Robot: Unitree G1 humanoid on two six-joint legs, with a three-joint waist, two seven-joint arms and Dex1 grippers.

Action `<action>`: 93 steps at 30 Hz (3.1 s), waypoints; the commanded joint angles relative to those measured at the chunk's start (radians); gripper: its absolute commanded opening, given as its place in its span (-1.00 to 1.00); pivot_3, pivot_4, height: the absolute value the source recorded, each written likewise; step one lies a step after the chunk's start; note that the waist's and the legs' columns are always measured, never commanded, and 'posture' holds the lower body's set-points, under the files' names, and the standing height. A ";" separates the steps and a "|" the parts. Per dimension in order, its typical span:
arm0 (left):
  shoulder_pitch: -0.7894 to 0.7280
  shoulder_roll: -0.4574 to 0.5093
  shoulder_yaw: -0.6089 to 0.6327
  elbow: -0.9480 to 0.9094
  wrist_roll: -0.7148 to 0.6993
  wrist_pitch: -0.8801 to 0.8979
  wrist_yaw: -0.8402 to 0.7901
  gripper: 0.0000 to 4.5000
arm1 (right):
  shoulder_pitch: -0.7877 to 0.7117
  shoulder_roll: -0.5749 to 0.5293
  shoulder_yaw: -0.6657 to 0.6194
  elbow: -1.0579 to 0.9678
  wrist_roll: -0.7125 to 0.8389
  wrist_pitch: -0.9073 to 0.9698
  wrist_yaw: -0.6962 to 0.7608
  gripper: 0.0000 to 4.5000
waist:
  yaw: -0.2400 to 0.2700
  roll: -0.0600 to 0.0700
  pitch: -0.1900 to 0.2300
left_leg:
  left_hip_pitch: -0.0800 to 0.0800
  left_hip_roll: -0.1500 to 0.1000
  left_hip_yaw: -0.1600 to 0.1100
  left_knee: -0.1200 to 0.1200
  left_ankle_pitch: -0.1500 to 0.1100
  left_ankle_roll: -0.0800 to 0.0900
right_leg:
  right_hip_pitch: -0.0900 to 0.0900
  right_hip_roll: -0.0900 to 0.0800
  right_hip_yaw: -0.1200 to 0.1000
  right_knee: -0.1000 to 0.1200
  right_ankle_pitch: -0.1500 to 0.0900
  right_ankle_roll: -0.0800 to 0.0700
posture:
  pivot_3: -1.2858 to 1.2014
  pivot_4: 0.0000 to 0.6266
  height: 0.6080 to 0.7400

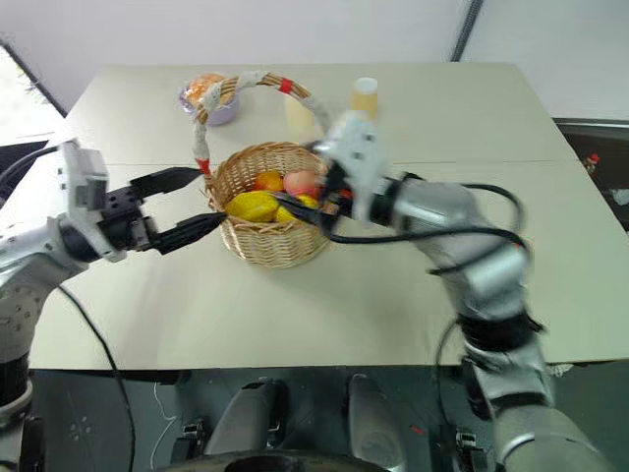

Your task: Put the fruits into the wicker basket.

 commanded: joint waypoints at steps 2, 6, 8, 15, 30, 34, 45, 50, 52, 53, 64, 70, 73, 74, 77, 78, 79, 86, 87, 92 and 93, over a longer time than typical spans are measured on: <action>-0.125 -0.084 -0.160 -0.002 0.028 -0.018 -0.017 1.00 | 0.159 -0.076 -0.230 -0.066 -0.007 0.191 -0.108 0.99 | 0.000 0.000 0.000 | 0.000 0.000 0.001 0.000 0.000 0.000 | 0.000 0.000 0.000 0.000 0.000 0.000 | 0.03 -0.52 1.00; -0.177 -0.152 -0.315 0.057 0.120 -0.076 -0.079 1.00 | 0.296 -0.041 -0.375 -0.066 -0.107 0.332 -0.280 0.99 | -0.013 0.001 -0.001 | 0.001 0.000 0.003 0.000 0.000 0.000 | 0.000 0.003 0.002 0.001 0.000 0.000 | 0.03 -0.52 1.00; -0.183 -0.173 -0.358 0.083 0.154 -0.109 -0.111 1.00 | 0.328 -0.014 -0.423 -0.084 -0.139 0.381 -0.335 0.99 | -0.019 0.002 -0.001 | 0.001 0.000 0.002 0.000 0.000 0.000 | 0.000 0.005 0.002 0.001 0.000 0.000 | 0.03 -0.52 1.00; -0.190 -0.214 -0.386 0.149 0.187 -0.151 -0.168 1.00 | 0.205 0.210 -0.530 -0.094 -0.213 0.562 -0.505 0.99 | -0.026 0.003 -0.001 | 0.004 0.001 0.002 0.000 0.000 0.000 | -0.001 0.006 0.004 0.005 0.000 0.000 | 0.03 -0.52 1.00; -0.123 -0.213 -0.332 0.072 0.177 -0.114 -0.118 1.00 | 0.065 0.357 -0.567 0.121 -0.315 0.539 -0.608 0.88 | -0.024 0.004 -0.002 | 0.002 0.000 0.002 0.000 0.000 0.000 | -0.001 0.004 0.003 0.005 -0.001 0.001 | 0.03 -0.52 1.00; -0.108 -0.205 -0.320 0.062 0.178 -0.112 -0.110 1.00 | 0.048 0.365 -0.563 0.131 -0.316 0.528 -0.608 0.20 | -0.022 0.004 -0.002 | 0.002 -0.001 0.002 0.000 0.000 0.000 | -0.001 0.004 0.003 0.005 -0.001 0.001 | 0.03 -0.52 1.00; -0.023 -0.031 -0.021 0.119 0.063 -0.069 -0.124 1.00 | 0.228 -0.139 -0.152 -0.142 -0.113 0.099 -0.045 -0.23 | -0.041 0.007 0.000 | 0.003 0.001 0.001 0.000 0.000 0.001 | -0.001 0.006 0.003 0.004 -0.002 0.002 | 0.03 -0.52 1.00; 0.059 0.067 0.087 0.147 0.082 -0.085 -0.134 1.00 | 0.069 -0.067 -0.044 -0.156 0.062 0.008 0.081 -0.23 | -0.048 0.007 0.000 | 0.004 0.004 -0.001 0.000 0.000 0.000 | 0.000 0.008 0.003 0.004 -0.001 0.002 | 0.03 -0.52 1.00; 0.092 0.081 0.129 0.130 0.071 -0.084 -0.121 1.00 | -0.035 0.002 0.060 -0.094 0.055 0.007 0.056 -0.23 | -0.047 0.005 0.000 | 0.004 0.004 -0.001 0.001 0.000 0.000 | 0.000 0.008 0.003 0.005 -0.001 0.002 | 0.03 -0.52 1.00; 0.107 0.086 0.147 0.121 0.064 -0.082 -0.113 1.00 | -0.083 0.036 0.112 -0.058 0.040 0.005 0.040 -0.23 | -0.046 0.005 0.000 | 0.004 0.004 -0.001 0.001 0.000 0.000 | 0.000 0.007 0.003 0.005 -0.001 0.002 | 0.03 -0.52 1.00; 0.236 0.074 0.255 -0.002 0.019 -0.062 -0.007 1.00 | -0.434 0.409 0.316 0.495 -0.154 -0.082 -0.164 -0.23 | -0.041 0.004 0.000 | 0.001 0.002 -0.001 0.001 0.001 0.000 | -0.004 0.000 0.003 0.007 -0.001 0.001 | 0.03 -0.52 1.00; 0.260 0.068 0.255 -0.019 0.006 -0.068 0.023 1.00 | -0.423 0.419 0.305 0.467 -0.164 -0.134 -0.152 0.99 | -0.042 0.004 0.000 | 0.001 0.001 -0.001 0.001 0.000 0.000 | -0.004 -0.002 0.002 0.007 -0.001 0.001 | 0.03 -0.52 1.00; 0.238 0.058 0.222 0.002 0.010 -0.077 0.026 1.00 | -0.303 0.330 0.237 0.252 -0.058 -0.129 -0.050 0.99 | -0.039 0.004 0.000 | 0.000 0.001 -0.002 0.000 0.000 0.000 | -0.004 -0.001 0.002 0.007 -0.001 0.001 | 0.03 -0.52 1.00; 0.230 0.054 0.212 0.007 0.008 -0.079 0.027 1.00 | -0.261 0.296 0.210 0.189 -0.027 -0.115 -0.029 0.99 | -0.035 0.004 0.000 | 0.000 0.001 -0.003 0.000 0.000 0.000 | -0.004 -0.001 0.001 0.007 -0.001 0.001 | 0.03 -0.52 1.00; 0.209 0.036 0.190 0.021 -0.002 -0.082 0.019 1.00 | -0.138 0.228 0.084 0.055 0.094 -0.045 -0.016 0.99 | -0.022 0.004 0.000 | 0.000 0.000 -0.003 0.000 0.000 0.000 | -0.003 -0.002 0.001 0.005 -0.001 0.001 | 0.03 -0.52 1.00; 0.199 0.029 0.182 0.027 -0.006 -0.082 0.017 1.00 | -0.097 0.208 0.045 0.026 0.124 -0.033 -0.014 0.99 | -0.020 0.004 0.000 | 0.000 0.000 -0.002 0.000 0.000 0.000 | -0.003 -0.002 0.001 0.005 -0.001 0.001 | 0.03 -0.52 1.00; 0.187 0.022 0.168 0.035 -0.005 -0.082 0.016 1.00 | -0.052 0.184 0.021 0.004 0.131 -0.030 -0.019 0.99 | -0.021 0.004 0.000 | 0.000 0.000 -0.002 0.000 0.000 0.000 | -0.003 -0.002 0.002 0.005 -0.001 0.002 | 0.03 -0.52 1.00; 0.117 -0.017 0.102 0.090 0.003 -0.092 0.002 1.00 | -0.007 0.256 0.046 0.103 0.039 -0.108 -0.176 0.99 | -0.044 0.004 0.000 | 0.005 0.001 0.000 0.000 0.000 0.000 | -0.002 0.004 0.003 0.008 -0.001 0.001 | 0.03 -0.52 1.00; 0.110 -0.021 0.096 0.094 0.004 -0.094 0.000 1.00 | -0.018 0.278 0.064 0.140 0.017 -0.135 -0.192 0.99 | -0.047 0.004 0.000 | 0.005 0.001 0.000 0.000 0.000 0.000 | -0.002 0.004 0.003 0.009 -0.001 0.001 | 0.03 -0.52 1.00; 0.100 -0.033 0.080 0.086 0.000 -0.091 0.007 1.00 | -0.096 0.392 0.140 0.395 -0.121 -0.338 -0.252 0.99 | -0.048 0.004 0.000 | 0.005 0.001 0.000 0.000 0.000 0.000 | -0.002 0.004 0.004 0.010 -0.001 0.001 | 0.03 -0.52 1.00; 0.104 -0.035 0.079 0.079 -0.001 -0.092 0.009 1.00 | -0.109 0.408 0.146 0.434 -0.137 -0.372 -0.256 0.99 | -0.047 0.004 0.000 | 0.005 0.001 0.000 0.000 0.000 0.000 | -0.002 0.004 0.004 0.009 -0.001 0.001 | 0.03 -0.52 1.00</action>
